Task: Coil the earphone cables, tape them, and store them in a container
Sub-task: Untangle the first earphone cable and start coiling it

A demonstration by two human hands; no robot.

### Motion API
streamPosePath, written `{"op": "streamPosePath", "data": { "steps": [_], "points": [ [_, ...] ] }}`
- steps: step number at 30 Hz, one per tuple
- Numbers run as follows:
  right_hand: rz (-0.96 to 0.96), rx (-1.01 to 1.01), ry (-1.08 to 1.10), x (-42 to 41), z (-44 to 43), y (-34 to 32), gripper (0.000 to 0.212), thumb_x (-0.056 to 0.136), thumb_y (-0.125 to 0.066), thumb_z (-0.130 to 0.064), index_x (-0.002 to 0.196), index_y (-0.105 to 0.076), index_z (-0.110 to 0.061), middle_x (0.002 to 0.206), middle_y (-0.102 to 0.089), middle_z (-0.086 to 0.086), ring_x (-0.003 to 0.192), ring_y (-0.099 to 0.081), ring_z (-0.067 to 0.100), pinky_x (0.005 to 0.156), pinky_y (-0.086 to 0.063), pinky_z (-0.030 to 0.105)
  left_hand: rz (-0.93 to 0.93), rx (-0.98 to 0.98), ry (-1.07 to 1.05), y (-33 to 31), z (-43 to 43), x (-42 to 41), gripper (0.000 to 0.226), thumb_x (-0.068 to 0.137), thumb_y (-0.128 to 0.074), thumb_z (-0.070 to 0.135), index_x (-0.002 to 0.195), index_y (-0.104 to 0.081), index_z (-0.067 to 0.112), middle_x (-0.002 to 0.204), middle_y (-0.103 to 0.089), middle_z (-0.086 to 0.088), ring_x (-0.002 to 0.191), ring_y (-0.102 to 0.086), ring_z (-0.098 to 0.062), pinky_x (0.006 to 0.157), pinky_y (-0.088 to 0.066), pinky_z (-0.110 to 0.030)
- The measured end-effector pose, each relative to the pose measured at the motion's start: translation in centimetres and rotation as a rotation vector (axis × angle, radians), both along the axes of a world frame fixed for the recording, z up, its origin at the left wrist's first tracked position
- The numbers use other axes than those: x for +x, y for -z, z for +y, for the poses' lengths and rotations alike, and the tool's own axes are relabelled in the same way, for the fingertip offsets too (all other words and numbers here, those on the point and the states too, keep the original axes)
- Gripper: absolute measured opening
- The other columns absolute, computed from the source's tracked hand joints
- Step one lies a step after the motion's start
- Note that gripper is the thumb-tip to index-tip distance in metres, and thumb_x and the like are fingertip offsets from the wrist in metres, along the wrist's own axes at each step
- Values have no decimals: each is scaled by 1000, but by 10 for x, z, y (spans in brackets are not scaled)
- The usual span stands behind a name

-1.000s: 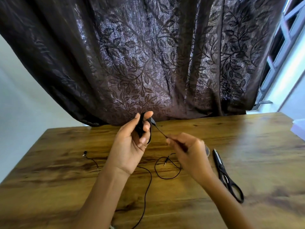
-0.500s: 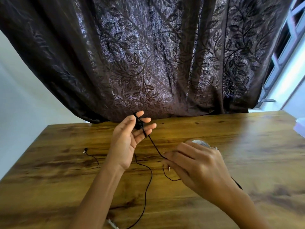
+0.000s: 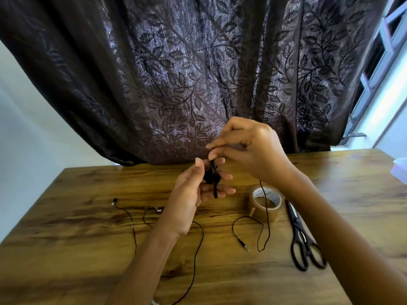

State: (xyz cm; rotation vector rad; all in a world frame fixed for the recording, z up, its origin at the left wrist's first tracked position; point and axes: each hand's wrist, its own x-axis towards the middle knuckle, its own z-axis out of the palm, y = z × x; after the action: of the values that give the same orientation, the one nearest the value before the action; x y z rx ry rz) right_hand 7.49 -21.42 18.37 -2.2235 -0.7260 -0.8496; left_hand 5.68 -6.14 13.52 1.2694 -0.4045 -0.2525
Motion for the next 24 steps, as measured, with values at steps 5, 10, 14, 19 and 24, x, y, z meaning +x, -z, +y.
{"op": "streamPosePath", "data": {
  "steps": [5, 10, 14, 19, 24],
  "points": [
    [67, 132, 4, 15, -5, 13, 23, 78, -62, -40, 88, -75, -24, 76, -60, -8, 68, -55, 5, 61, -46, 31, -28, -58, -37, -8, 2, -4, 35, 84, -41, 33, 96, -64, 10, 65, -64, -1, 48, -55, -11, 43, -41, -16],
    [69, 231, 33, 16, -4, 40, 24, 81, -62, -35, 90, -75, -16, 72, -57, -19, 69, -56, 3, 63, -44, 22, 68, -283, -90, -15, 7, 0, 31, 82, -46, 29, 75, -70, 10, 54, -54, 0, 36, -39, -6, 33, -31, -12],
    [46, 84, 178, -1, -1, 62, 26, 86, -57, -40, 100, -72, -24, 70, -52, -14, 62, -54, 5, 53, -44, 23, 162, -446, -58, -20, 15, 4, 37, 85, -42, 28, 70, -72, 12, 53, -50, 1, 33, -37, -3, 32, -32, -10],
    [-150, -343, 249, -33, 7, 81, 27, 88, -59, -21, 114, -65, -20, 75, -56, -5, 58, -57, 10, 35, -41, 23, 210, -560, -67, -22, 26, 11, 44, 92, -35, 29, 80, -74, 10, 58, -54, 2, 38, -42, -4, 33, -34, -10],
    [-316, -547, 243, -54, 7, 77, 25, 82, -69, -18, 107, -69, -15, 74, -57, -2, 58, -52, 10, 40, -34, 21, 178, -479, -154, -15, 30, 13, 48, 97, -29, 31, 89, -73, 13, 72, -69, 1, 53, -62, -8, 42, -45, -13]
  ]
}}
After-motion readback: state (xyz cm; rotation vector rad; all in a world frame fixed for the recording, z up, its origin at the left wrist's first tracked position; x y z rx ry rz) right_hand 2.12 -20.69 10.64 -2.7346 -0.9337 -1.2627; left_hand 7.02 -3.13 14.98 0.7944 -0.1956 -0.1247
